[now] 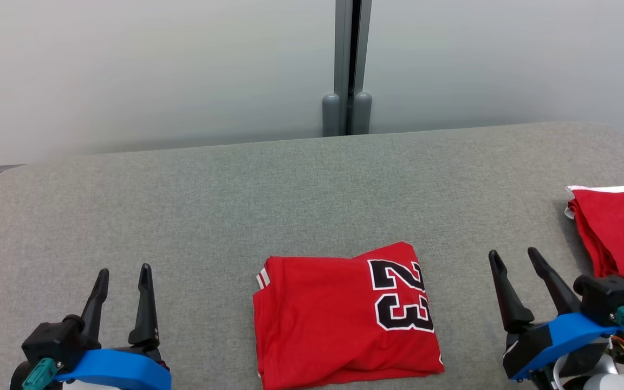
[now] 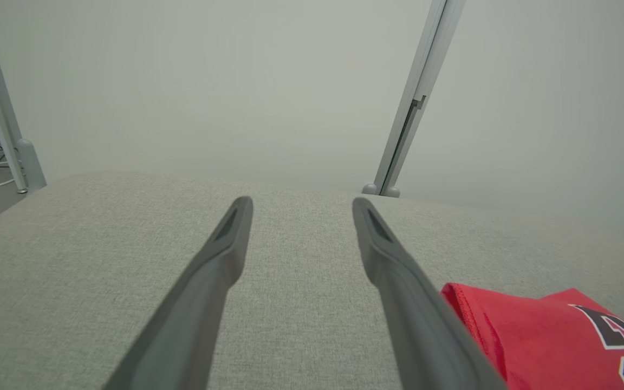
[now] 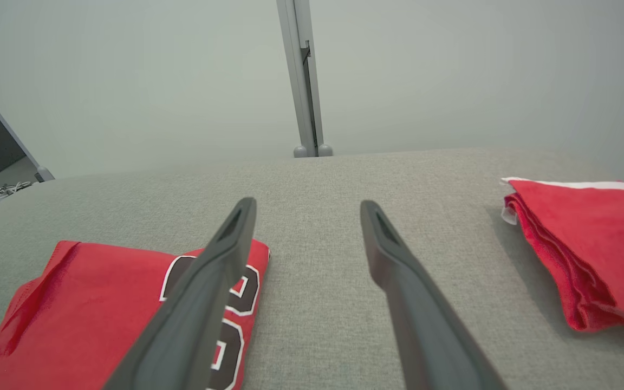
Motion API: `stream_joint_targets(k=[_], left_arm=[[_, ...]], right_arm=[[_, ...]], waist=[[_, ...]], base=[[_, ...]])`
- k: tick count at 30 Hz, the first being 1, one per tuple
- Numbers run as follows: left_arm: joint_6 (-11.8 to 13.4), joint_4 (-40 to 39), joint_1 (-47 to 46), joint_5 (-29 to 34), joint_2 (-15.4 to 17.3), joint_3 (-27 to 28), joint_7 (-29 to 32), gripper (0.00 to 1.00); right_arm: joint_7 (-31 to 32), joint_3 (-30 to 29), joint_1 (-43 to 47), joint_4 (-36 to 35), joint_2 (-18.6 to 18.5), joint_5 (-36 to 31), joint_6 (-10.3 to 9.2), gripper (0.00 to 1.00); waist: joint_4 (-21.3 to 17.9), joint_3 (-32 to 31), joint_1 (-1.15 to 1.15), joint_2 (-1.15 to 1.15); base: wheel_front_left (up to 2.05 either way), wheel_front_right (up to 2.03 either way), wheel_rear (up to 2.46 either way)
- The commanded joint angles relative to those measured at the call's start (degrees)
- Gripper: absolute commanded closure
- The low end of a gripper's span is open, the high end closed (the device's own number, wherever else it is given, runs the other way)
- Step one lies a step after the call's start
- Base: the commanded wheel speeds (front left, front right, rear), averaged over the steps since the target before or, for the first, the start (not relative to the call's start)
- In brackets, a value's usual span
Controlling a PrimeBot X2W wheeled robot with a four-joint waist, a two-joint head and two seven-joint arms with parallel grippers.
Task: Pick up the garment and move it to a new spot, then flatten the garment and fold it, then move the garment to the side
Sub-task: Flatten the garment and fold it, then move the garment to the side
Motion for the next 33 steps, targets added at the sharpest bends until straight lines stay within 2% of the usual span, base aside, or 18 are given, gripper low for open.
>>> stream_joint_targets(k=[1, 13, 15, 21, 22, 24, 27, 33], left_arm=[[0.2, -0.1, 0.4, 0.3, 0.2, 0.3, -0.2, 0.0], [0.5, -1.1, 0.5, 0.3, 0.8, 0.1, 0.2, 0.0], [0.6, -1.4, 0.1, 0.4, 0.9, 0.2, 0.3, 0.0], [0.6, -2.1, -2.0, 0.6, 1.2, 0.1, 1.0, 0.0], [0.6, -2.1, -2.0, 0.6, 1.2, 0.1, 1.0, 0.0], [0.1, -2.0, -3.7, 0.8, 1.3, -0.2, 1.3, 0.0], [-0.3, -1.8, -5.0, 1.1, 1.3, -0.6, 1.7, 0.0], [-1.0, -1.0, -8.7, 1.9, 0.7, -1.4, 1.5, 0.0]], right_arm=[[0.5, -0.1, 1.0, 0.1, 0.1, 0.0, 0.01, 0.0], [5.3, 0.9, 1.6, -1.9, 1.1, 1.3, 0.01, 0.0], [9.2, 1.6, 0.8, -3.3, 1.4, 2.6, 0.01, 0.0], [29.2, 2.5, -2.9, -4.4, 1.9, 2.5, 0.01, 0.0], [29.2, 2.5, -2.9, -4.4, 1.9, 2.5, 0.01, 0.0], [35.4, 1.6, -5.7, -1.3, 2.0, 1.8, 0.01, 0.0], [38.4, 2.9, -7.8, 2.0, 2.1, 1.3, 0.01, 0.0], [39.2, 7.2, -13.8, 12.0, 2.0, 5.4, 0.01, 0.0]], waist=[[0.0, -0.1, 0.01, 0.0], [0.5, -0.3, 0.01, 0.0], [0.5, 0.1, 0.01, 0.0], [0.6, 2.4, 0.01, 0.0], [0.6, 2.4, 0.01, 0.0], [0.9, 4.3, 0.01, 0.0], [1.4, 5.5, 0.01, 0.0], [2.4, 8.7, 0.01, 0.0]], base=[[0.0, 0.0, 0.0], [0.0, 0.0, 0.0], [0.0, 0.0, 0.0], [0.0, 0.0, 0.0], [0.0, 0.0, 0.0], [0.0, 0.0, 0.0], [0.0, 0.0, 0.0], [0.0, 0.0, 0.0]])
